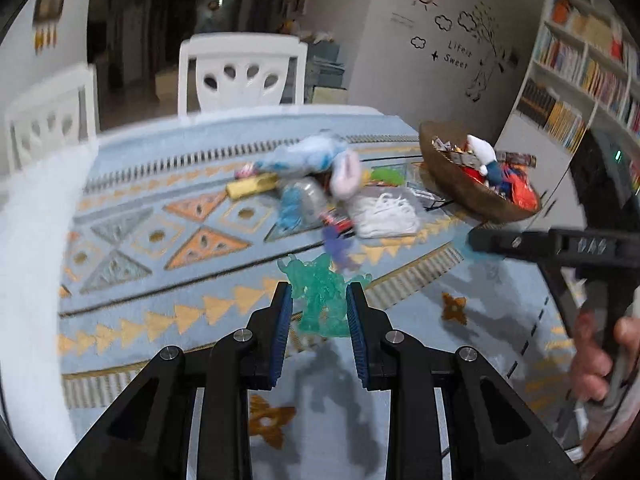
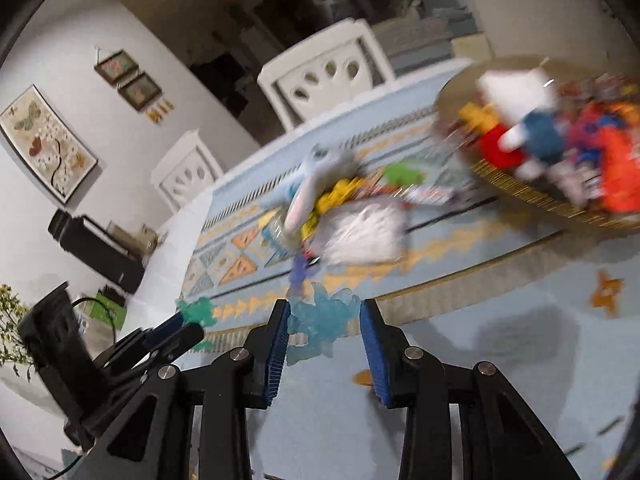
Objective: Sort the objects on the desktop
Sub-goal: 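Grasp the blue translucent figure with the right tool, then carry the green and blue figures over the amber bowl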
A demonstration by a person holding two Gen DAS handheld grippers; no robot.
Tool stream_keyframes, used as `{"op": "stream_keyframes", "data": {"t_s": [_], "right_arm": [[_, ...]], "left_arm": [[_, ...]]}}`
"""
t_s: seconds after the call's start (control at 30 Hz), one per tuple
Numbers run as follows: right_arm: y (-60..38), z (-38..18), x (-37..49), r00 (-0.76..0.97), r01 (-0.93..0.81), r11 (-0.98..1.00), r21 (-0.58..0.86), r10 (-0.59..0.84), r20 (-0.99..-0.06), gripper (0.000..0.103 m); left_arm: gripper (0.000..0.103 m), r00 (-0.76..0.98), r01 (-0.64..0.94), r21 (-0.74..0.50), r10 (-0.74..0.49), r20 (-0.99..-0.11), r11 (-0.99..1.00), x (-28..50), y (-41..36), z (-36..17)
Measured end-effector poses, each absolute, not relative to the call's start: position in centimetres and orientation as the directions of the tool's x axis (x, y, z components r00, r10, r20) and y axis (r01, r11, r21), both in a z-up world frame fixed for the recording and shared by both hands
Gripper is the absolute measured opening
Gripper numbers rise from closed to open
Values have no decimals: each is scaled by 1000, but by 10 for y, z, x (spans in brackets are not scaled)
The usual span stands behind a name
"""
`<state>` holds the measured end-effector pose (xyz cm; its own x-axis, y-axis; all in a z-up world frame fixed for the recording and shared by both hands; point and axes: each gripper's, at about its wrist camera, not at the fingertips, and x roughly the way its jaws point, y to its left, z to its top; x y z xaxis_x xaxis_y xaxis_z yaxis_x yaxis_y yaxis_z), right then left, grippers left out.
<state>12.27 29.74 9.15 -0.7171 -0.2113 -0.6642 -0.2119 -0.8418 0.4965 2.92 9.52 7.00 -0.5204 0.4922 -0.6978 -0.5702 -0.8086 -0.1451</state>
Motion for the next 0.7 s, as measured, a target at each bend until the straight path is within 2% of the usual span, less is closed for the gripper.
{"op": "stream_keyframes", "data": {"t_s": [0.37, 0.7], "right_arm": [[370, 162, 187, -826, -273, -854, 443, -28, -563, 35], [443, 178, 214, -845, -355, -815, 459, 71, -530, 35]], "left_arm": [[25, -567, -659, -29, 522, -638, -751, 66, 180, 127], [25, -553, -734, 45, 558, -619, -678, 78, 278, 131]]}}
